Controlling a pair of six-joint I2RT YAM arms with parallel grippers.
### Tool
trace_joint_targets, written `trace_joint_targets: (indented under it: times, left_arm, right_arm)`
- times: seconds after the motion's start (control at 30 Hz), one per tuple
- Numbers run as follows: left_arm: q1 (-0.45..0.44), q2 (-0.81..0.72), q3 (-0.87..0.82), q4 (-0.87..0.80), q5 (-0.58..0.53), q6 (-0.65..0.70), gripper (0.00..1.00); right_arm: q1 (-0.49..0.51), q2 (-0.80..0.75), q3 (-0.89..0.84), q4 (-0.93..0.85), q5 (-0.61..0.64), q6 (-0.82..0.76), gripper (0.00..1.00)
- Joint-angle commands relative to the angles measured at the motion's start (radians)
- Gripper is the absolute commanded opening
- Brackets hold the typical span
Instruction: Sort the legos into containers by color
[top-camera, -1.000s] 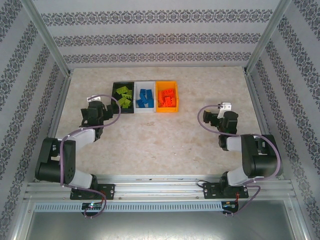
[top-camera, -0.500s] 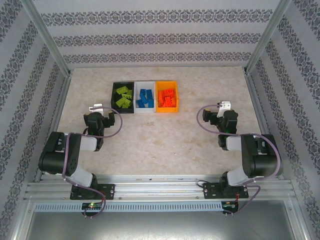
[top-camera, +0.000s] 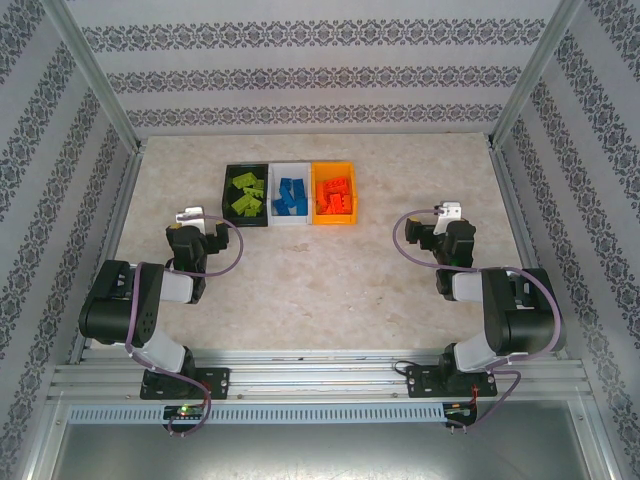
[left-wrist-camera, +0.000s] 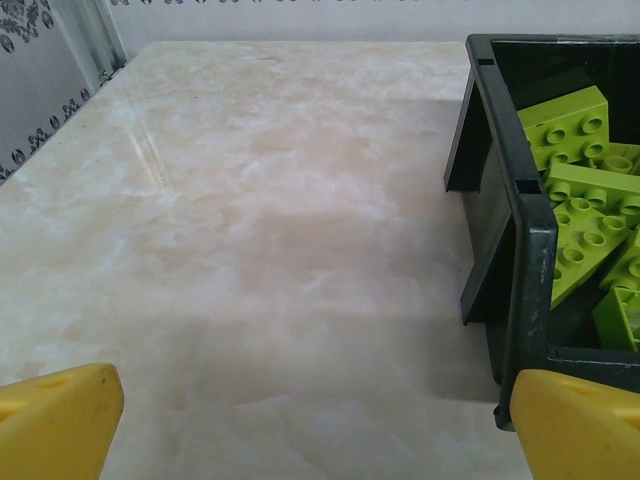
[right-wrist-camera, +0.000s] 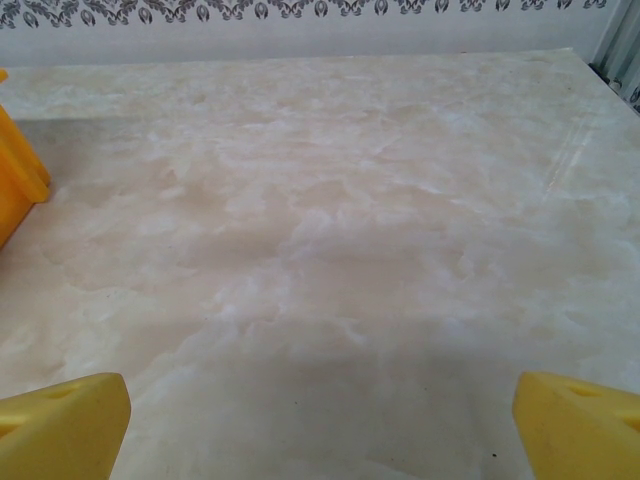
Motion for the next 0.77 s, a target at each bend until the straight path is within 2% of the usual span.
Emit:
trace_joint_targets:
  times: [0.0,0.17,0.73]
  left_arm:
    - [0.010,0.005,-0.006,0.046,0.022,0.015,1.00]
    - [0.010,0.005,-0.005,0.046,0.023,0.015,1.00]
    - [0.010,0.005,-0.004,0.045,0.023,0.016,1.00]
  right_arm:
    - [0.010,0.003,0.017,0.025,0.011,-0.015,0.98]
    - [0.030,0.003,0.018,0.022,0.048,-0.032,0.98]
    - [0.024,0.002,0.018,0.021,0.036,-0.026,0.98]
